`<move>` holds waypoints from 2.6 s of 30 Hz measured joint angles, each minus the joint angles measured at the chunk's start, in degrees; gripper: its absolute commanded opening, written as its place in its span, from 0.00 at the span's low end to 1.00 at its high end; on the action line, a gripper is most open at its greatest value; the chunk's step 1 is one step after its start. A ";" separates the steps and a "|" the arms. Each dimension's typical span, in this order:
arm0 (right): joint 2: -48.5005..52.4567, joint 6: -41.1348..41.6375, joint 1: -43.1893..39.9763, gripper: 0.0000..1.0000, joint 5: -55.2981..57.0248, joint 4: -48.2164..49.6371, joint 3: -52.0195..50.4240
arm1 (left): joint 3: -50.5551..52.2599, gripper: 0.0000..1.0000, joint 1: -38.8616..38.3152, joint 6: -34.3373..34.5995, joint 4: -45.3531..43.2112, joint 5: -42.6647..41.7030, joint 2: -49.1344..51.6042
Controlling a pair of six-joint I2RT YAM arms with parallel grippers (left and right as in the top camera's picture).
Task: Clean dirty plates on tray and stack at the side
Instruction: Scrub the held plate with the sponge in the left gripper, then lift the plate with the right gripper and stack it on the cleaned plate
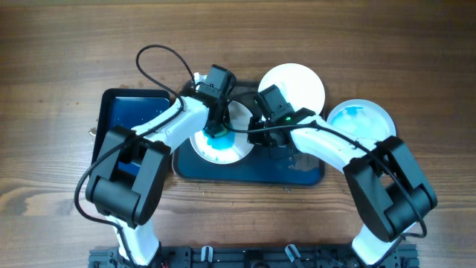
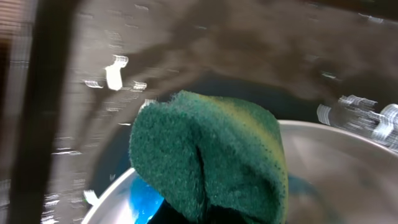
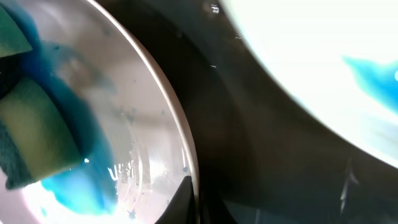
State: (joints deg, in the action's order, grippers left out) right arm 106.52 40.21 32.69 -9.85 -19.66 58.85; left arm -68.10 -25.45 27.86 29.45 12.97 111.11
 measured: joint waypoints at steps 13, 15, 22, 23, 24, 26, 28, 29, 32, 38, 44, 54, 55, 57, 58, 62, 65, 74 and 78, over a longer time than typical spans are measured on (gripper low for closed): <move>0.28 -0.02 -0.02 0.04 -1.53 -0.37 0.24 | -1.16 0.04 2.62 -12.28 15.21 -25.22 -0.52; 0.28 -0.02 -0.02 0.04 -1.70 -0.35 0.24 | -0.17 0.04 2.45 -16.79 12.37 -33.68 -0.15; 0.28 -0.04 -0.02 0.04 -1.73 -0.37 0.24 | 1.07 0.04 1.53 -20.85 -2.82 -39.50 1.44; 0.28 -0.04 -0.02 0.04 -1.73 -0.26 0.24 | 1.07 0.04 1.53 -21.00 -3.76 -37.48 1.44; 0.31 -0.04 -0.07 0.04 -1.73 -0.09 0.24 | 1.07 0.04 1.51 -20.94 -4.35 -35.87 1.44; 0.31 -0.04 -0.07 0.04 -1.73 -0.02 0.24 | 0.83 0.04 1.36 -20.24 -5.31 -28.87 1.01; 0.31 -0.04 -0.07 0.04 -1.73 -0.02 0.24 | 0.35 0.04 1.22 -18.21 -4.68 -19.89 0.52; 0.31 -0.04 -0.07 0.04 -1.73 -0.02 0.24 | 0.07 0.04 1.11 -16.59 -3.63 -15.67 0.35; 0.31 -0.04 -0.07 0.04 -1.75 -0.02 0.24 | -0.63 0.04 1.07 -10.71 1.27 -7.04 0.17; 0.31 -0.04 -0.07 0.04 -1.75 0.00 0.24 | -1.29 0.04 0.90 -2.95 12.15 -5.86 -0.48; 0.31 -0.04 -0.13 0.04 -1.95 -0.09 0.24 | -0.44 0.04 0.55 -18.67 12.28 -31.76 -0.24; 0.31 -0.04 -0.26 0.04 -2.84 -0.28 0.24 | -5.05 0.04 8.00 -16.50 9.64 -31.50 1.77; 0.31 -0.04 -0.26 0.04 -3.04 -0.33 0.24 | -7.39 0.04 9.70 -15.65 11.61 -29.57 1.84; 0.31 -0.04 -0.26 0.04 -3.61 -0.72 0.24 | -13.07 0.04 12.55 -13.68 16.50 -25.44 1.86; 0.31 -0.04 -0.26 0.04 -3.78 -0.96 0.24 | -15.63 0.04 13.55 -12.96 17.97 -23.50 1.84; -0.31 -0.07 -0.22 0.04 -3.76 -3.37 0.24 | -24.33 0.04 14.86 -10.73 25.53 -17.86 1.81; -2.84 -0.72 0.02 0.04 -0.37 -7.82 0.02 | -25.51 0.04 14.86 -10.29 28.59 -16.37 1.81; -21.92 -6.05 9.88 0.04 28.65 -18.60 -0.24 | -25.51 0.04 14.86 -9.88 32.26 -15.61 1.81; -22.86 -8.31 16.52 0.04 43.06 -20.76 -0.24 | -25.51 0.04 14.86 -9.88 32.28 -15.56 1.81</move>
State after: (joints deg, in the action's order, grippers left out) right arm 83.66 31.90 49.21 33.21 -40.42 58.61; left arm -93.60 -10.59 17.98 61.73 -2.59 112.92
